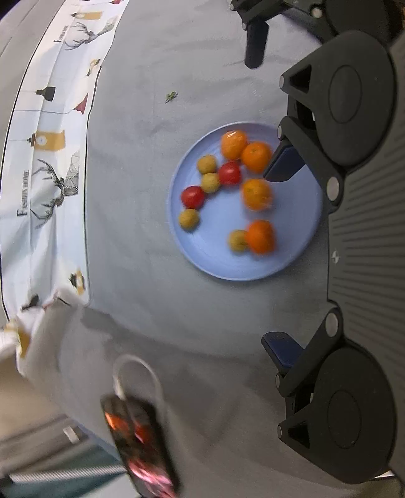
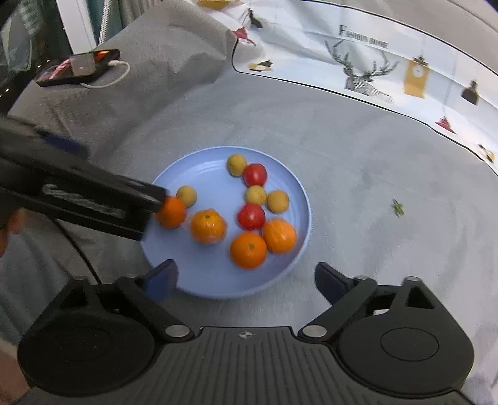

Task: Organize fruits

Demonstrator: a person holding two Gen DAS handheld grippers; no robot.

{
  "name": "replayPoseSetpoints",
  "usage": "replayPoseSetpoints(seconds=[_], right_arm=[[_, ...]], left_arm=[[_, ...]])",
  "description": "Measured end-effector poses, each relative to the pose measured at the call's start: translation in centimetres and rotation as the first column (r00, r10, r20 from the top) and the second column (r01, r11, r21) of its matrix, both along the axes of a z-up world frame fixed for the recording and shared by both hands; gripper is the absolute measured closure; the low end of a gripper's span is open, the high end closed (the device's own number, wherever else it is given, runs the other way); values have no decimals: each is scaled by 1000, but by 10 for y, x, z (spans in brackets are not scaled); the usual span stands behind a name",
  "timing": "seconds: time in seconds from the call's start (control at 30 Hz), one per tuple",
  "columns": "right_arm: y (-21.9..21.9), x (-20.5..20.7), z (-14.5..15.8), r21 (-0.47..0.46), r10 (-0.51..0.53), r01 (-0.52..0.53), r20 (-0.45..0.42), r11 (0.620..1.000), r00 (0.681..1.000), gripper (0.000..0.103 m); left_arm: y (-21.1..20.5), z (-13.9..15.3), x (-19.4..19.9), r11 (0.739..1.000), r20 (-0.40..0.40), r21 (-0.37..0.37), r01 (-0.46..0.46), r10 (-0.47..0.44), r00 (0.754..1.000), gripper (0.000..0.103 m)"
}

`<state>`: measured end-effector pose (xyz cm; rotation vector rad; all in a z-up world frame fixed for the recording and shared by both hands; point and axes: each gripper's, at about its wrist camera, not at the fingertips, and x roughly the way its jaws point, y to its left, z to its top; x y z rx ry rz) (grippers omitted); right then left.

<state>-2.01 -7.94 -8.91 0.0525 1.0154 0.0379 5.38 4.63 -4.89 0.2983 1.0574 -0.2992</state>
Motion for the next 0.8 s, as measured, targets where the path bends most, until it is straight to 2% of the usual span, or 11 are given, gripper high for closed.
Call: replayPoseSetpoints(seconds=[0.1,0.27,0.33,0.57,0.8], right_arm=[[-1,-20,8,10,-50,50,-1,999,999,3],[-4,-47,23,34,-117,117,21,993,993,2],[-2,-59,31,22,-129,128,37,991,991,2],[7,-93,50,5,-127,127,110,992,986,1],[7,-110,62,-14,-144,148,150,989,978,1]], left_arm=[[14,13,-26,999,6,-23,-46,47,999,0],[22,26,-65,999,38,-19,-48,49,998,0],[25,32,-79,998,55,-40,-57,60,997,0],[29,48,-109,995,106,-49,-83,88,990,0],[30,56,-123,994,122,-36,-102,106,987,0]])
